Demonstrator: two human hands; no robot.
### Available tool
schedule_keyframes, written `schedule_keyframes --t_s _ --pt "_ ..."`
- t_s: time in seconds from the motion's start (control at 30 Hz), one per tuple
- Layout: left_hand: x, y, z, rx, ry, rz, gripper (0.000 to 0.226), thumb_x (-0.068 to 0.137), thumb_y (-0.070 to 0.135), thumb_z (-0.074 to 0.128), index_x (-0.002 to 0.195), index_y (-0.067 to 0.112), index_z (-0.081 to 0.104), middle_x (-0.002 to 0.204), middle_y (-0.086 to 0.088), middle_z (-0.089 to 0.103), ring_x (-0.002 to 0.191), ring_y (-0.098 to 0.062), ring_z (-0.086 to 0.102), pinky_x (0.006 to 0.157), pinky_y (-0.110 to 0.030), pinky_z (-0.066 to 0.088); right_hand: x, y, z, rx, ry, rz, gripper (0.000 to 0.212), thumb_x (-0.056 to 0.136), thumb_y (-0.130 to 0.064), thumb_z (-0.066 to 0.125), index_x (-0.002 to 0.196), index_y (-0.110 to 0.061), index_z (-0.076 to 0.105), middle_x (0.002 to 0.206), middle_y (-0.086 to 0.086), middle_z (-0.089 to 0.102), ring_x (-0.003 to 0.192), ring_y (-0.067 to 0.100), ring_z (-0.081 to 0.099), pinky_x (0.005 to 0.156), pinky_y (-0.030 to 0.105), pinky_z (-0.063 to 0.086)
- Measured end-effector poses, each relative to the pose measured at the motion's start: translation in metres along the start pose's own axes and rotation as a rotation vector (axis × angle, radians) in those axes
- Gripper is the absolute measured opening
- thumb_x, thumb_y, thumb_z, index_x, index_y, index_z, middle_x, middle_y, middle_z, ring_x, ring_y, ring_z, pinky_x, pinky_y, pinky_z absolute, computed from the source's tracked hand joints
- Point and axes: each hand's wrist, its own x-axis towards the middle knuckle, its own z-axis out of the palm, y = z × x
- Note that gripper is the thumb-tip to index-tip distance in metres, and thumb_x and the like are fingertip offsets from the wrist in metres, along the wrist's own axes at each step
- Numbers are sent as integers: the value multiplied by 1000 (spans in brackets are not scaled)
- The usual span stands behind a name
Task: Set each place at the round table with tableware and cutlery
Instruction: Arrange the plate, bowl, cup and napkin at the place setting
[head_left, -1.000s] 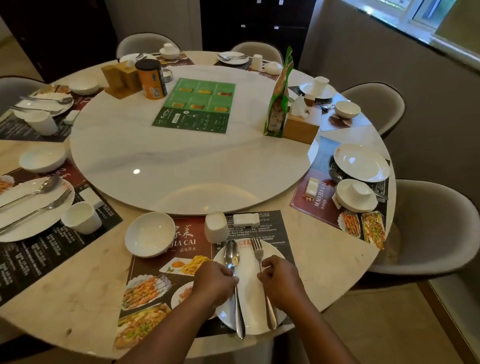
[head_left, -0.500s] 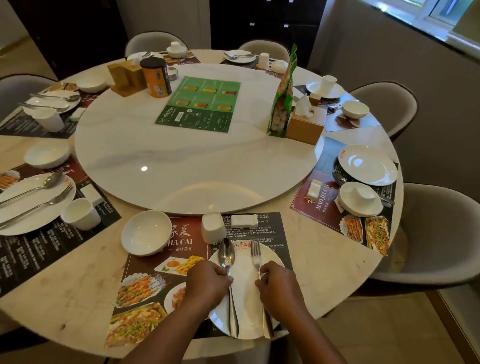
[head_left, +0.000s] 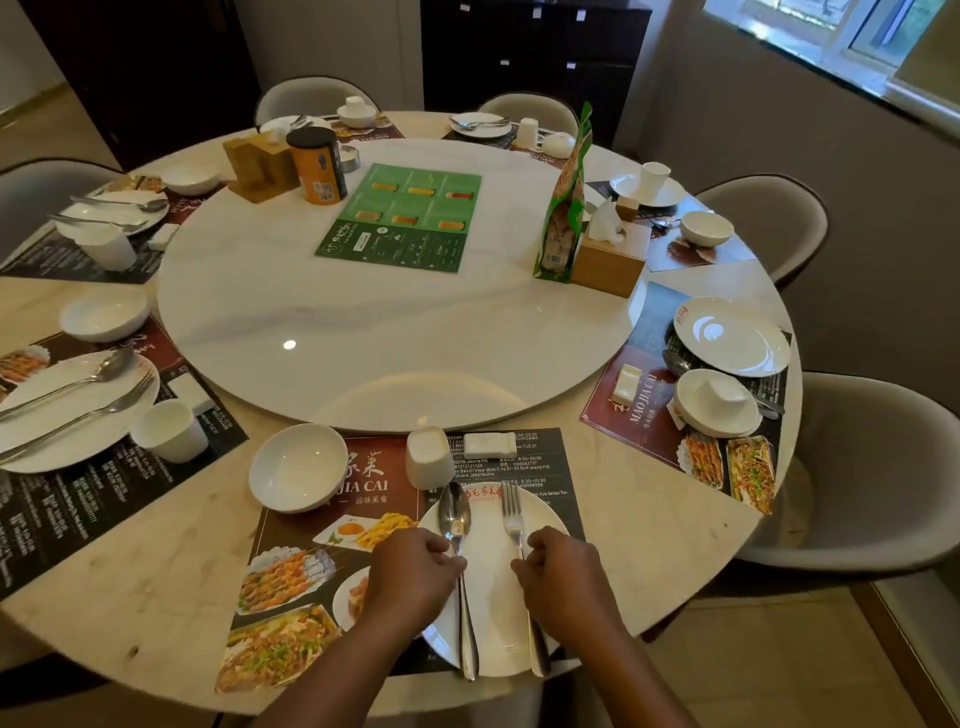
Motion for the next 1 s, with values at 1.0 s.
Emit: schedule_keyframes --t_s 1.0 --pt "-8 -65 -92 198 182 56 21 85 15 70 101 29 72 100 8 73 80 -6 61 62 -15 43 -16 -23 22 -42 49 -50 31 92 -18 63 122 -25 58 114 -6 64 100 11 58 83 23 48"
